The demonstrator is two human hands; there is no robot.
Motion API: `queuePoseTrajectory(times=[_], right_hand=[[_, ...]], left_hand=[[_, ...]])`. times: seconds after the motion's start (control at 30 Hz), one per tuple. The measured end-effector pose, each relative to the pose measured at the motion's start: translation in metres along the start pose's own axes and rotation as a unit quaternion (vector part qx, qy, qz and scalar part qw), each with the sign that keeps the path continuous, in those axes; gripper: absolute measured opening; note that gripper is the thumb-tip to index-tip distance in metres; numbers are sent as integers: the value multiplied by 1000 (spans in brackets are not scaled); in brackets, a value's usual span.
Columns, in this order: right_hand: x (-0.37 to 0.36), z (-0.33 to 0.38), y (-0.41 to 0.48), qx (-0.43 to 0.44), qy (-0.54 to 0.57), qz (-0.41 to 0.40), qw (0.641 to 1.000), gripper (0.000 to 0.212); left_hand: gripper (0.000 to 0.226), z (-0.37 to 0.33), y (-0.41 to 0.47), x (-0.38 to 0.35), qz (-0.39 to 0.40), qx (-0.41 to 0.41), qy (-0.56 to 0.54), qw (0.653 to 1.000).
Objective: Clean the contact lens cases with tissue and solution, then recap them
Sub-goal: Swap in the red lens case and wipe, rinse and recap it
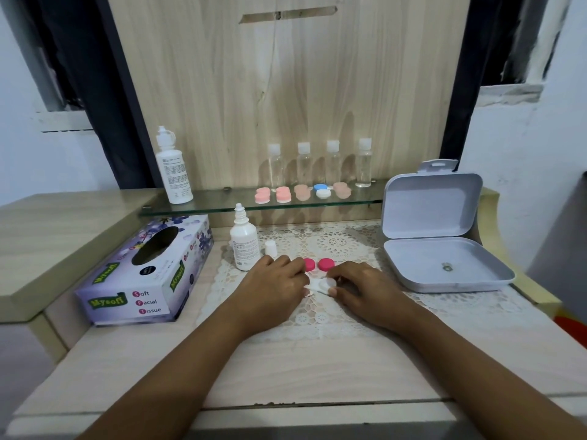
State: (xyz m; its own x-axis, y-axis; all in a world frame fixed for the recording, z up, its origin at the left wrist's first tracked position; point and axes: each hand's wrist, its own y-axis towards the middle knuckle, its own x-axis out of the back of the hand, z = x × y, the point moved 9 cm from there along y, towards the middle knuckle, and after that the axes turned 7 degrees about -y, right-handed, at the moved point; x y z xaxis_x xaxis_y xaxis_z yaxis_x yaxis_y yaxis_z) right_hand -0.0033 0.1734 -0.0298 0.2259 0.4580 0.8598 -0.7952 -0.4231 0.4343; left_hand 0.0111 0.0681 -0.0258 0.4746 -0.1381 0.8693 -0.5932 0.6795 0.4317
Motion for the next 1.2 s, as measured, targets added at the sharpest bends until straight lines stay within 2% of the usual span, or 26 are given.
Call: queuePoseTrajectory(times=[0.17, 0.27, 0.33, 0.53, 0.8, 0.87, 0.97, 1.2], right_hand=[[-1, 0, 1, 1, 2, 1, 1000, 25], [-1, 0, 1, 6, 2, -2, 1000, 24], [-2, -1, 0, 5, 2, -3, 1000, 25], [-3, -2, 1, 3, 7, -7, 1000, 24], [-4, -4, 1, -1, 5, -13, 1000, 24], [-6, -4, 1, -5, 9, -14, 1000, 24], [-7, -6, 1, -16, 18, -14, 1000, 24], [-10, -7, 0, -20, 9, -5, 1000, 35]], left_hand=[[30, 7, 3, -3, 8, 48, -93, 995], [25, 20, 0, -16, 46, 132, -200, 970], [26, 22, -2, -17, 45, 152, -230, 960], [30, 20, -2, -14, 43, 157, -173, 971], [24, 20, 0, -14, 27, 162, -196, 967], [20, 22, -2, -19, 32, 177, -233, 956], [6, 29, -7, -22, 22, 211, -328, 921], [2, 47, -16, -2, -78, 275, -460, 841]])
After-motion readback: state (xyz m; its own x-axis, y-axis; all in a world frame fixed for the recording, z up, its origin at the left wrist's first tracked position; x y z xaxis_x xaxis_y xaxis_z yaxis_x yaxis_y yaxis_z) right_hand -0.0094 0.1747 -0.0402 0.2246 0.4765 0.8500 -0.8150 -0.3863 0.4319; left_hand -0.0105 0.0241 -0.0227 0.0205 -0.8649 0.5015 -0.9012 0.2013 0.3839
